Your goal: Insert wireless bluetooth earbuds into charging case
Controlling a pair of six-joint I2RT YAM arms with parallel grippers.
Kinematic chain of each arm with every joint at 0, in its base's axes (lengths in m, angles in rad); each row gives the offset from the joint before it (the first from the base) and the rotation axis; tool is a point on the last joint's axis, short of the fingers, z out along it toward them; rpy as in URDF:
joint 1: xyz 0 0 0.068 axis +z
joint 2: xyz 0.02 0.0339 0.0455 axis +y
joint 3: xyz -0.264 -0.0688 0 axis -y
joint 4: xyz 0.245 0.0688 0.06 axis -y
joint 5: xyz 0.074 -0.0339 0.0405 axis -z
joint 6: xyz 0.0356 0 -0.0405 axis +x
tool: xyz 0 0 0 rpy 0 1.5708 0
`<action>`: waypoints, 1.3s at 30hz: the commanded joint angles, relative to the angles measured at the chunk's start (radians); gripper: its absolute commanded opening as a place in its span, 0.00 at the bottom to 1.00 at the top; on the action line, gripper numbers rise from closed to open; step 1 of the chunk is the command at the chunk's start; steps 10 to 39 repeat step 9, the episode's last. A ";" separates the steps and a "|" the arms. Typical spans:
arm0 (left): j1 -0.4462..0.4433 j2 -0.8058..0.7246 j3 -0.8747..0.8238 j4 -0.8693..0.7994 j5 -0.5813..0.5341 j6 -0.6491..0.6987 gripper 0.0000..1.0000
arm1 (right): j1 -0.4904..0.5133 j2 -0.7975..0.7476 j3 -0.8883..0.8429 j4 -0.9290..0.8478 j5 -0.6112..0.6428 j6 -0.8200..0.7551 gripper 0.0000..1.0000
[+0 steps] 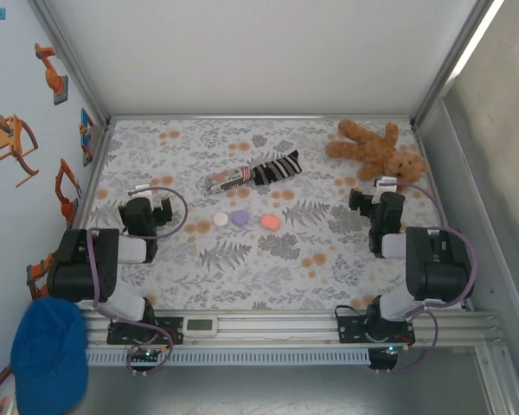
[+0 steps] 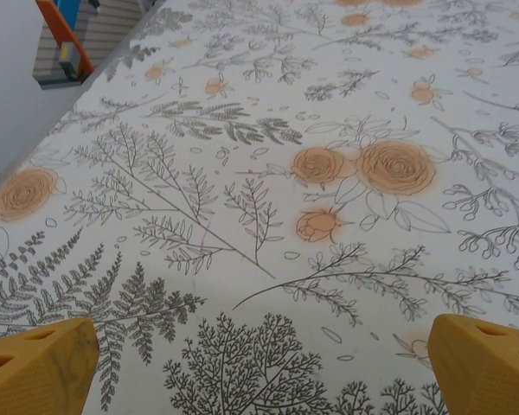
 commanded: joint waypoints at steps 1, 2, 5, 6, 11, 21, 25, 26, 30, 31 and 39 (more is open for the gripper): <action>0.023 -0.003 0.046 0.041 0.074 -0.033 0.96 | -0.001 -0.003 0.009 0.001 -0.007 0.002 1.00; 0.024 -0.012 0.052 0.016 0.074 -0.035 0.96 | -0.001 -0.003 0.008 0.001 -0.007 0.002 1.00; 0.022 -0.007 0.050 0.030 0.072 -0.032 0.96 | -0.001 -0.003 0.011 -0.001 -0.007 0.002 1.00; 0.021 -0.010 0.051 0.018 0.070 -0.031 0.96 | 0.000 -0.003 0.011 -0.002 -0.005 -0.001 1.00; 0.022 -0.009 0.051 0.023 0.070 -0.031 0.96 | 0.001 -0.003 0.011 -0.002 -0.004 0.000 1.00; 0.022 -0.009 0.051 0.023 0.070 -0.031 0.96 | 0.001 -0.003 0.011 -0.002 -0.004 0.000 1.00; 0.022 -0.009 0.051 0.023 0.070 -0.031 0.96 | 0.001 -0.003 0.011 -0.002 -0.004 0.000 1.00; 0.022 -0.009 0.051 0.023 0.070 -0.031 0.96 | 0.001 -0.003 0.011 -0.002 -0.004 0.000 1.00; 0.022 -0.009 0.051 0.023 0.070 -0.031 0.96 | 0.001 -0.003 0.011 -0.002 -0.004 0.000 1.00; 0.022 -0.009 0.051 0.023 0.070 -0.031 0.96 | 0.001 -0.003 0.011 -0.002 -0.004 0.000 1.00; 0.022 -0.009 0.051 0.023 0.070 -0.031 0.96 | 0.001 -0.003 0.011 -0.002 -0.004 0.000 1.00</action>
